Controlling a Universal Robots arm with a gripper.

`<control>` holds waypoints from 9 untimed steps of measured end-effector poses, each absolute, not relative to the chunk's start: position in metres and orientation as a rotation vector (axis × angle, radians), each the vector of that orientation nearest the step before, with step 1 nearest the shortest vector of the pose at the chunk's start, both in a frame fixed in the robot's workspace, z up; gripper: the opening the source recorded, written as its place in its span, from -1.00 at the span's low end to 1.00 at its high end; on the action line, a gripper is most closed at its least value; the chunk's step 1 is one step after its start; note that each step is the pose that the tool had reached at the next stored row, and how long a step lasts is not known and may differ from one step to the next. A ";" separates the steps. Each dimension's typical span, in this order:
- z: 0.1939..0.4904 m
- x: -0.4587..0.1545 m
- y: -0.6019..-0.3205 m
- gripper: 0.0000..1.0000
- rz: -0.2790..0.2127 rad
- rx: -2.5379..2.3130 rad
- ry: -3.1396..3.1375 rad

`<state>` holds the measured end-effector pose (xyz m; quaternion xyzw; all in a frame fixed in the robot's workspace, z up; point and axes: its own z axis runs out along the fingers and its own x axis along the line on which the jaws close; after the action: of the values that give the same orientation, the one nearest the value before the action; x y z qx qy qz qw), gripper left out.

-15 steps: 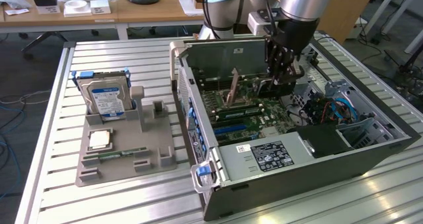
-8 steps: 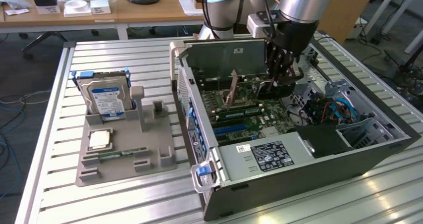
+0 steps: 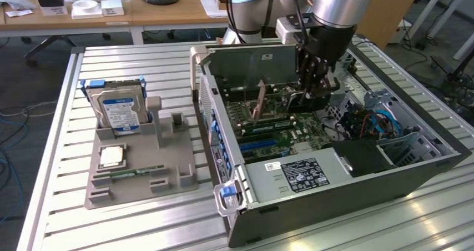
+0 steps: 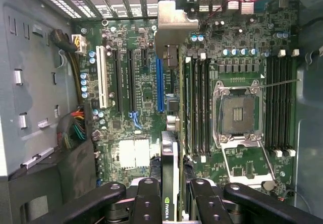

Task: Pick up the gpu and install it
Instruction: 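Insert the gpu into the slot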

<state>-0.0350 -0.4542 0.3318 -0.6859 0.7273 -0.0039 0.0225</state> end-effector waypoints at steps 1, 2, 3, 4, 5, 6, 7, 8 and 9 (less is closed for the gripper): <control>0.331 -0.036 -0.454 -0.47 -0.012 -2.125 2.253; 0.330 -0.036 -0.454 -0.47 -0.012 -2.125 2.253; 0.329 -0.037 -0.454 -0.47 -0.012 -2.125 2.253; 0.328 -0.038 -0.454 -0.47 -0.012 -2.125 2.253; 0.328 -0.039 -0.454 -0.47 -0.012 -2.125 2.253; 0.327 -0.039 -0.454 -0.47 -0.012 -2.125 2.253; 0.327 -0.039 -0.454 -0.47 -0.012 -2.125 2.253; 0.327 -0.039 -0.454 -0.47 -0.012 -2.125 2.253; 0.327 -0.039 -0.454 -0.47 -0.012 -2.125 2.253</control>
<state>-0.0389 -0.4542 0.3273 -0.6860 0.7272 -0.0040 0.0225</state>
